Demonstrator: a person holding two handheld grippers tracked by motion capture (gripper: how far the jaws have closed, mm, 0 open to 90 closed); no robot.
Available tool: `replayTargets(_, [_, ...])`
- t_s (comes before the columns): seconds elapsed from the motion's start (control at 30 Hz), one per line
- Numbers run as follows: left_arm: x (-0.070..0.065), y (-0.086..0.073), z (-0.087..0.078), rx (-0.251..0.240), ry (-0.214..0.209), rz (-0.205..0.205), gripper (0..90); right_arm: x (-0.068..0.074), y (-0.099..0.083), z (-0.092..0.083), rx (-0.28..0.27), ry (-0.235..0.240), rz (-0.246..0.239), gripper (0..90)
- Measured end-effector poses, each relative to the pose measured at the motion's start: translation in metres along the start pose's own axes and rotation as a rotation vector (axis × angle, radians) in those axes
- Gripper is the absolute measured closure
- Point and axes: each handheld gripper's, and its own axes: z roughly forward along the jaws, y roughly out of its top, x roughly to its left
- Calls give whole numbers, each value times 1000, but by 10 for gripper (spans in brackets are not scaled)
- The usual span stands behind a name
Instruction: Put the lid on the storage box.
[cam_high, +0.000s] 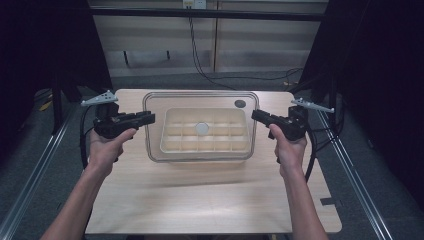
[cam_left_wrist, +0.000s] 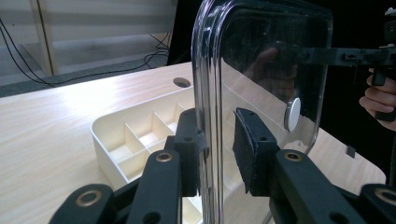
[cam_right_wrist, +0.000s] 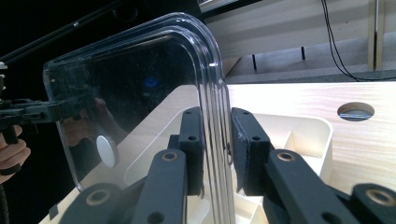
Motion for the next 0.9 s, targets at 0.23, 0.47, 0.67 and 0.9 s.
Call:
replayTargets(0.23, [8,7,7,5,4,-12,713,-7,3,8,-6,0,13,755])
replayTargets(0.47, [19,2,26,12,4,-54,708,-17,7,16,8,-21,30,755])
replayTargets(0.67, [25,-1,39,34,17,-63,703,-27,6,22,37,-44,43,755])
replayTargets(0.9, [30,-5,49,51,40,-78,699,-37,4,33,68,-65,52,755])
